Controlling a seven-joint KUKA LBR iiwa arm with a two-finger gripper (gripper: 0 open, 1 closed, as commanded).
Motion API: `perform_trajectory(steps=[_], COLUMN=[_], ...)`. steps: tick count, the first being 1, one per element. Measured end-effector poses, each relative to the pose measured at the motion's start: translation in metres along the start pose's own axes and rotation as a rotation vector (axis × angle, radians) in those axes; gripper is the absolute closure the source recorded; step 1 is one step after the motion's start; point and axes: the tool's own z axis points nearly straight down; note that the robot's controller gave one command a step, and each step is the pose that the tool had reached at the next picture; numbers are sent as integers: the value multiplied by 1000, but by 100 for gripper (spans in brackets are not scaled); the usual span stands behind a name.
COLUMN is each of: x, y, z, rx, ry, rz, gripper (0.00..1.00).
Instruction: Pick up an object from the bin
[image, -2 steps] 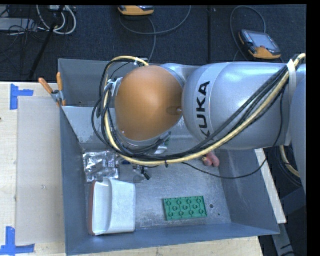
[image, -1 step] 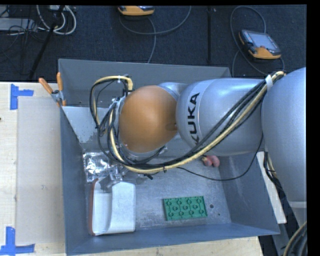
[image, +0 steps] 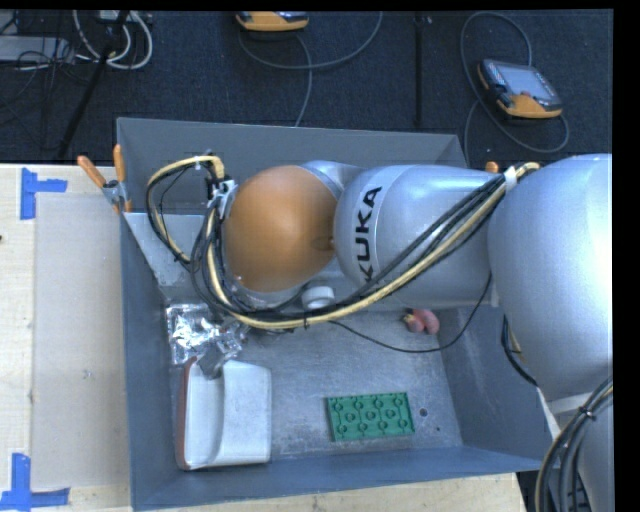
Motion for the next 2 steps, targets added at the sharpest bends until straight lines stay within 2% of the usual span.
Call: perform_trajectory(steps=[1, 2], x=[1, 1], y=[0, 0], z=[-2, -2], rx=[1, 0], ry=[1, 1], rz=[5, 7], gripper=[100, 100])
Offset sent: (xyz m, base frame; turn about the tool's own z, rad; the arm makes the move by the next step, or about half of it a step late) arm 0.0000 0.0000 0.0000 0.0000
